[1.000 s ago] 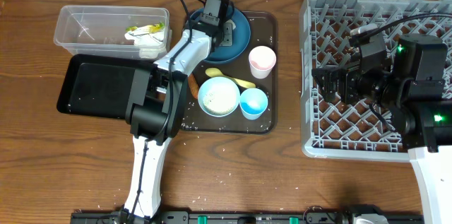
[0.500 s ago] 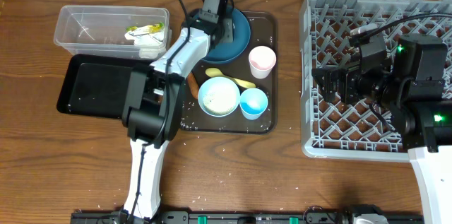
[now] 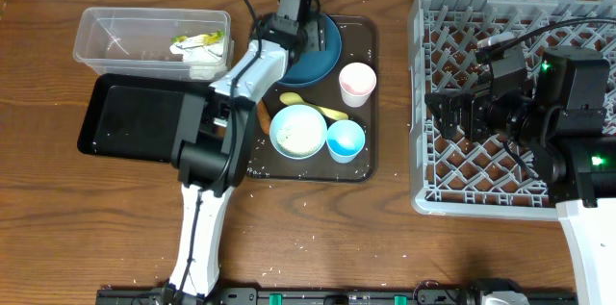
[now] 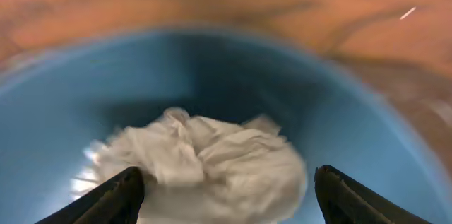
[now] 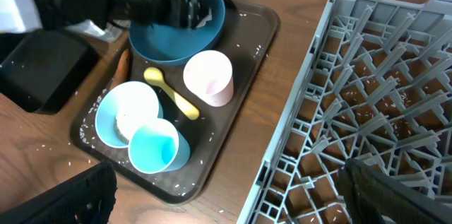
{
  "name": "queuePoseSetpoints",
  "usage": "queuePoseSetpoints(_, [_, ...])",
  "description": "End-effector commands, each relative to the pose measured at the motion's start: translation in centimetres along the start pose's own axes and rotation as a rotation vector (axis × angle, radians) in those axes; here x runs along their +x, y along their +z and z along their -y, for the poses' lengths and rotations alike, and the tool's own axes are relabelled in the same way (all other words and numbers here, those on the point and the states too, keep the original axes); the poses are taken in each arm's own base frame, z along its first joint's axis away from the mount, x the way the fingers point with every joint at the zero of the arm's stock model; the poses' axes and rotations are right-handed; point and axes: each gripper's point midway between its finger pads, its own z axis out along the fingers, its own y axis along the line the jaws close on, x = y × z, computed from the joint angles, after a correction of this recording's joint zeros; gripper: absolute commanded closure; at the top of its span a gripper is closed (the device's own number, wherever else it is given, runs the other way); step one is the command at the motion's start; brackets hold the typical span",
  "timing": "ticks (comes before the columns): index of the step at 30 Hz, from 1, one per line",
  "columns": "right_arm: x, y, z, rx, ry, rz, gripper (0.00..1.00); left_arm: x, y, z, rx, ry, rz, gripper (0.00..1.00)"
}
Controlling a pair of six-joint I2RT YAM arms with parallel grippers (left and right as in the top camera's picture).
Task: Sort waste into correct bins and load items into the dishwasher rack
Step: 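Reach left gripper into blue bowl and grasp the white tissue, then carry tissue with left gripper and drop it into clear bin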
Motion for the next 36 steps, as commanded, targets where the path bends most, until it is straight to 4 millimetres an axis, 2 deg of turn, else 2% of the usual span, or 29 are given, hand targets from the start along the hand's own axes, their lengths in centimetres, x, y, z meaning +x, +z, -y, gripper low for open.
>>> queuePoseSetpoints(1, [-0.6, -0.3, -0.5, -0.014, 0.002, 0.014, 0.01, 0.1, 0.5, -0.5, -0.018, 0.001, 0.002, 0.20])
queuePoseSetpoints(4, [-0.6, -0.3, -0.5, -0.014, 0.002, 0.014, 0.01, 0.3, 0.6, -0.5, -0.019, 0.001, -0.002, 0.21])
queuePoseSetpoints(6, [-0.6, -0.3, -0.5, -0.014, 0.002, 0.014, 0.01, 0.6, 0.7, -0.6, -0.021, 0.001, -0.008, 0.26])
queuePoseSetpoints(9, [-0.6, -0.3, -0.5, -0.014, 0.001, 0.015, 0.01, 1.2, 0.7, -0.8, -0.026, 0.002, -0.027, 0.49])
queuePoseSetpoints(13, [-0.6, -0.3, -0.5, -0.014, 0.001, 0.017, 0.01, 2.0, 0.7, -0.9, -0.028, 0.004, -0.062, 0.73])
queuePoseSetpoints(15, [-0.7, -0.3, -0.5, -0.014, 0.000, 0.018, 0.01, 1.9, 0.4, -0.9, -0.027, 0.003, -0.063, 0.81])
queuePoseSetpoints(16, [-0.7, -0.3, -0.5, -0.014, 0.000, 0.019, 0.01, 1.5, 0.0, -0.8, -0.026, 0.002, -0.058, 0.90])
queuePoseSetpoints(17, [-0.7, -0.3, -0.5, -0.014, 0.000, 0.019, 0.01, 1.0, -0.6, -0.6, -0.023, -0.002, -0.049, 0.93])
queuePoseSetpoints(19, [-0.7, -0.3, -0.5, -0.014, 0.000, 0.018, 0.01, -0.6, -2.1, -0.2, -0.011, -0.004, -0.014, 0.94])
queuePoseSetpoints(21, [-0.7, -0.3, -0.5, -0.014, 0.000, 0.019, 0.01, -3.3, -4.6, 0.2, 0.006, -0.011, 0.047, 0.94])
queuePoseSetpoints(24, [-0.7, -0.3, -0.5, -0.014, 0.000, 0.020, 0.01, -7.4, -9.9, 0.5, 0.026, -0.026, 0.137, 0.94])
queuePoseSetpoints(28, [-0.7, -0.3, -0.5, -0.014, 0.008, 0.020, 0.01, -9.9, -17.1, -0.9, 0.010, -0.047, 0.174, 0.94])
queuePoseSetpoints(30, [-0.7, -0.3, -0.5, -0.015, 0.011, 0.019, 0.01, -10.4, -19.7, -2.6, -0.047, -0.063, 0.184, 0.94])
queuePoseSetpoints(32, [-0.6, -0.3, -0.5, -0.015, 0.012, 0.016, 0.01, -10.6, -21.7, -5.6, -0.161, -0.094, 0.195, 0.94])
queuePoseSetpoints(34, [-0.5, -0.3, -0.5, -0.015, 0.014, 0.012, 0.01, -10.3, -22.6, -9.1, -0.284, -0.162, 0.195, 0.94])
queuePoseSetpoints(36, [-0.5, -0.3, -0.5, -0.015, 0.015, 0.009, 0.01, -9.8, -22.6, -12.2, -0.353, -0.254, 0.185, 0.94])
